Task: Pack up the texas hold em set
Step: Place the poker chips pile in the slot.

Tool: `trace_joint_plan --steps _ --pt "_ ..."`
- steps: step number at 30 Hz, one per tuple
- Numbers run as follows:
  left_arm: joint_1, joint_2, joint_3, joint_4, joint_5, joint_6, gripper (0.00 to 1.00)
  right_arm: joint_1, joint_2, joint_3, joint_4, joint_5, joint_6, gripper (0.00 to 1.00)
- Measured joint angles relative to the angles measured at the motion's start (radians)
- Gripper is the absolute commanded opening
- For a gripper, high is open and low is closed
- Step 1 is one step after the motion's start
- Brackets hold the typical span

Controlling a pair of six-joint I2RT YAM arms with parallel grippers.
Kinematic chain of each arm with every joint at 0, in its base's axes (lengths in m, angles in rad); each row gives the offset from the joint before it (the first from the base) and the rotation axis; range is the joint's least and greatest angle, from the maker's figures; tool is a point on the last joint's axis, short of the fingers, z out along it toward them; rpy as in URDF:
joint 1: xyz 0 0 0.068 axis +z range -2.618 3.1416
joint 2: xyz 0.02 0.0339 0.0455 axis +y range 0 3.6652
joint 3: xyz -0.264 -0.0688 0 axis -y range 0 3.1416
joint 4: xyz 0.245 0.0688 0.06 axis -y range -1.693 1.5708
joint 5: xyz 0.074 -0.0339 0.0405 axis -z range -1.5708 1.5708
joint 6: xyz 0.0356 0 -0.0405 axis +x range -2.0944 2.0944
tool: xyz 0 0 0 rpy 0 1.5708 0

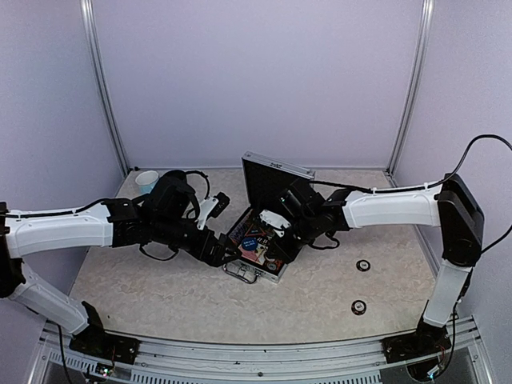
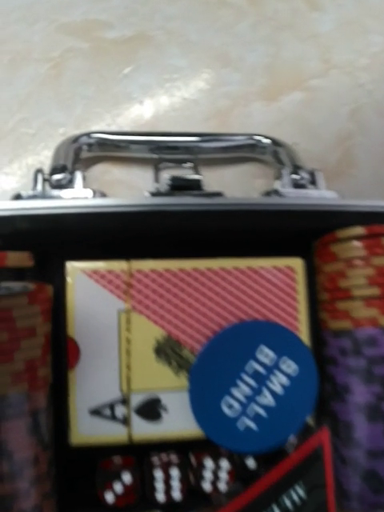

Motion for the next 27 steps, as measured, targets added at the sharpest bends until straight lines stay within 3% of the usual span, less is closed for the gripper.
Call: trace_joint_plan --steps 17,27 --pt "0.0 0.012 0.0 0.0 0.002 0.0 0.99 0.065 0.07 0.018 -0.036 0.122 -0.044 0.0" --pt "0.0 0.014 0.0 0.0 0.002 -0.001 0.99 0.097 0.085 0.03 -0.05 0.218 -0.063 0.1"
